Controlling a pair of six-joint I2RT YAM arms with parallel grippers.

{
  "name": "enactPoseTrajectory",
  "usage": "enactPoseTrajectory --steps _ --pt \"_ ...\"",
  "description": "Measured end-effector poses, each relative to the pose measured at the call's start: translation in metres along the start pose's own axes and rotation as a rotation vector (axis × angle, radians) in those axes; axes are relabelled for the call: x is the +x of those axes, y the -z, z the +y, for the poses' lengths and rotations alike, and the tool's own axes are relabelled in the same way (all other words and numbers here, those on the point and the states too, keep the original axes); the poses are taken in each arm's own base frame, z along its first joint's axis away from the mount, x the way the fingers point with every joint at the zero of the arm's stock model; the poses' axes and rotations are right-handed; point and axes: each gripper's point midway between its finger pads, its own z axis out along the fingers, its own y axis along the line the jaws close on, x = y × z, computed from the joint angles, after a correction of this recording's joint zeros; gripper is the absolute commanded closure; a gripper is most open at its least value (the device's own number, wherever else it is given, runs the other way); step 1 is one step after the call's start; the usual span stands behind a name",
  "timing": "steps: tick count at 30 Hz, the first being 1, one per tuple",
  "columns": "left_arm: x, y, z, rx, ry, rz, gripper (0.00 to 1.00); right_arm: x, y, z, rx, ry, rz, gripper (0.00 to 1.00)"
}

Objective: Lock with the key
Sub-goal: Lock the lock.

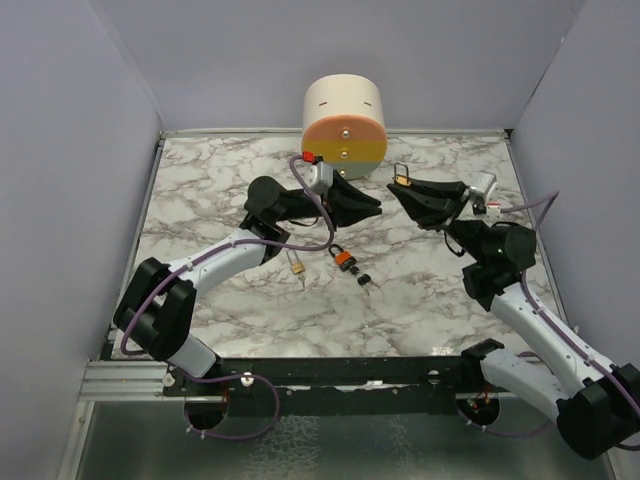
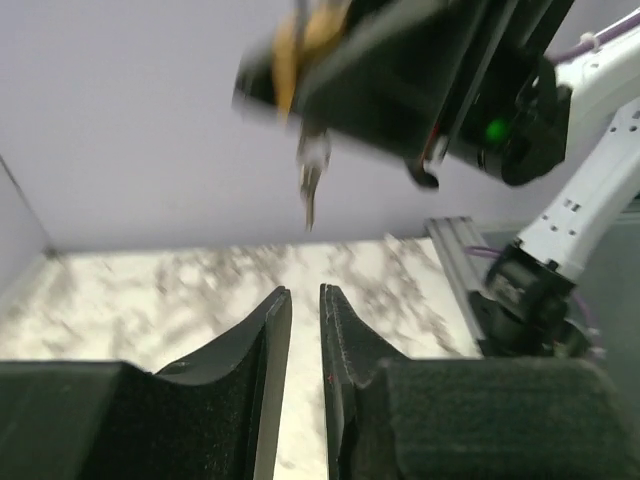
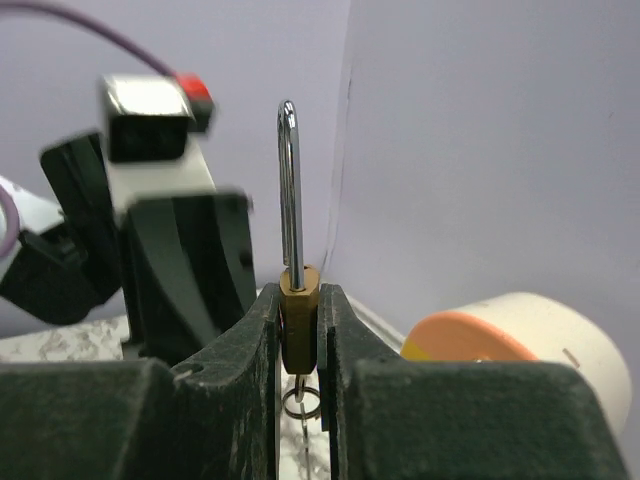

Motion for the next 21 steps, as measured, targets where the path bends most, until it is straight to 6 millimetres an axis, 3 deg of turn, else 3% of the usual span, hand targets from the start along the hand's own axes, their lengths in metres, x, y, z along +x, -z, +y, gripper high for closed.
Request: enactPoseTrajectory --steps 4,7,10,13,21 --pt "0.041 0.013 -0.001 -0.036 0.154 0.102 0.52 -0.033 0.002 0.001 0.017 0.060 -0.087 0.98" --pt "0.045 0.022 0.009 -0.079 0.179 0.122 0.49 -0.038 0.006 0.003 0.020 0.069 -0.105 0.98" --pt "0.034 0.030 0.018 -0.120 0.160 0.111 0.50 -0.024 0.012 0.005 0.024 0.050 -0.077 0.98" --pt "0.020 0.035 0.022 -0.140 0.128 0.094 0.64 -0.007 0.017 0.006 0.026 0.026 -0.036 0.98" --pt "0.005 0.040 0.028 -0.169 0.072 0.074 0.69 0.023 0.027 0.015 0.000 -0.032 0.041 0.98"
